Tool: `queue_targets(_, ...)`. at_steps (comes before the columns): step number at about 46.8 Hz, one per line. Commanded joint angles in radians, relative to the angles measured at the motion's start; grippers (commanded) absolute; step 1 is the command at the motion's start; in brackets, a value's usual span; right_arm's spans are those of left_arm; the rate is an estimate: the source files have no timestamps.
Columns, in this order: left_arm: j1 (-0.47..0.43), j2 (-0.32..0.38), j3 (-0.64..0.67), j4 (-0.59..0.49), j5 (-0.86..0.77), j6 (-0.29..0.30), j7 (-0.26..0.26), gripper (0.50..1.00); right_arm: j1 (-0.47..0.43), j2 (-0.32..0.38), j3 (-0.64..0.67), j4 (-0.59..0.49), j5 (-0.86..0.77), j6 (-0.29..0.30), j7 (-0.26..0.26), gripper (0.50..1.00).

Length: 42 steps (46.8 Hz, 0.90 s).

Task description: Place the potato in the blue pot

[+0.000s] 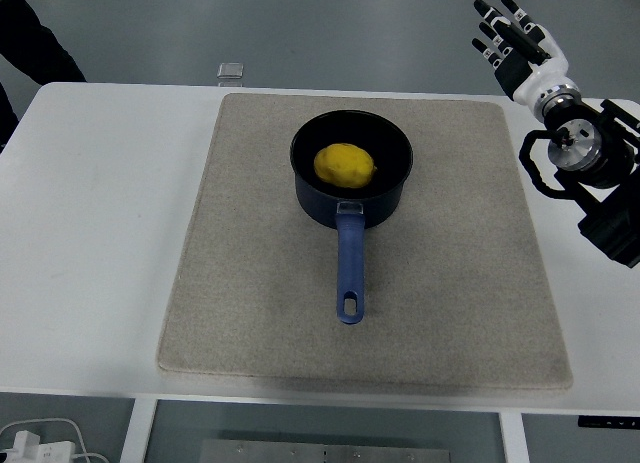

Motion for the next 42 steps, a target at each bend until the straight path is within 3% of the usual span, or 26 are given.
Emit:
queue_targets(1, 0.0, 0.0, 0.0, 0.0, 0.0, 0.0, 0.0, 0.996, -0.014, 0.0, 0.005, 0.0, 0.0, 0.008, 0.01, 0.93)
queue_targets(24, 0.001, 0.0, 0.0, -0.001, 0.0, 0.0, 0.0, 0.996, -0.098, -0.005, 0.007, -0.001, -0.005, 0.015, 0.036, 0.93)
queue_targets(42, 0.0, 0.0, 0.002, -0.001, 0.0, 0.0, 0.0, 0.996, -0.105, -0.006, 0.013, -0.001, -0.005, 0.013, 0.069, 0.93)
